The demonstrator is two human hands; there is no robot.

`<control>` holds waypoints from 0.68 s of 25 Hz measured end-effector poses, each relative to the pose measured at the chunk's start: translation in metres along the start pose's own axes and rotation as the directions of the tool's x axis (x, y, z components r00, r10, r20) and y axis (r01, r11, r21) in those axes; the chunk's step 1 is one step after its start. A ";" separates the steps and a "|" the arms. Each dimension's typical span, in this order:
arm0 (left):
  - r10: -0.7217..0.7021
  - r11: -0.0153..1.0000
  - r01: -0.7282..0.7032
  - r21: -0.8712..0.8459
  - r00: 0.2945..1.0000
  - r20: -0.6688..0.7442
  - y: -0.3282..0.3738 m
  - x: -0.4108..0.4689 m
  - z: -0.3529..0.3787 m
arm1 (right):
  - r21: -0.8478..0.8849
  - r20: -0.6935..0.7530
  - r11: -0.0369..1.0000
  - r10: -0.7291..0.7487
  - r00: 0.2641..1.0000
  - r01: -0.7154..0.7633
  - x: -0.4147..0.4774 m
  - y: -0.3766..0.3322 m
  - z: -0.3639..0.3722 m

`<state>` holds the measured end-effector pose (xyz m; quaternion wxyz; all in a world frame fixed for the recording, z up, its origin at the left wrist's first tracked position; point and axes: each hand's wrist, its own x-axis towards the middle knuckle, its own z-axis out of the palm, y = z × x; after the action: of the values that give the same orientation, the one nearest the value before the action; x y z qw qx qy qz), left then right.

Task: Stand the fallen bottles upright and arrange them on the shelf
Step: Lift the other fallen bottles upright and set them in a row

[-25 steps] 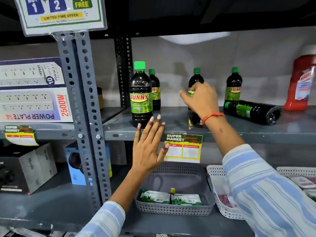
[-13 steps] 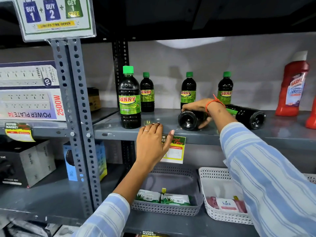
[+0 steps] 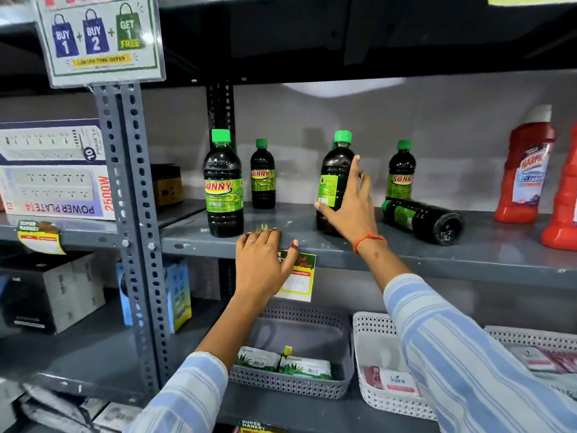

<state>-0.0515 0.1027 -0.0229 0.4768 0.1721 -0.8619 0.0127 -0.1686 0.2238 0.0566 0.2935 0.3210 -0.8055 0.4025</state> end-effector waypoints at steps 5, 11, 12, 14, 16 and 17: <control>-0.047 0.999 0.047 -0.022 0.998 0.038 0.013 0.003 0.000 | 0.013 -0.006 0.995 0.103 0.995 -0.103 0.000 0.003 0.005; -0.034 0.997 0.028 -0.070 0.996 -0.083 0.013 0.000 0.011 | -0.096 -0.010 0.972 0.213 0.977 -0.213 0.005 0.009 0.012; -0.034 0.997 0.027 -0.075 0.995 -0.093 0.014 0.000 0.012 | -0.059 0.017 0.976 0.210 0.978 -0.209 0.007 0.011 0.012; -0.038 0.996 0.028 -0.087 0.993 -0.110 0.013 0.000 0.013 | 0.049 0.066 0.975 0.214 0.975 -0.218 0.010 0.015 0.014; -0.039 0.995 0.028 -0.092 0.992 -0.119 0.013 -0.001 0.014 | 0.146 0.107 0.958 0.231 0.967 -0.246 0.012 0.016 0.015; -0.036 0.995 0.025 -0.093 0.992 -0.121 0.013 -0.001 0.014 | 0.160 0.122 0.953 0.239 0.963 -0.257 0.012 0.016 0.016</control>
<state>-0.0663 0.1127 -0.0294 0.5361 0.1623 -0.8281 -0.0238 -0.1911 0.2143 0.0502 0.1700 0.2617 -0.8148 0.4885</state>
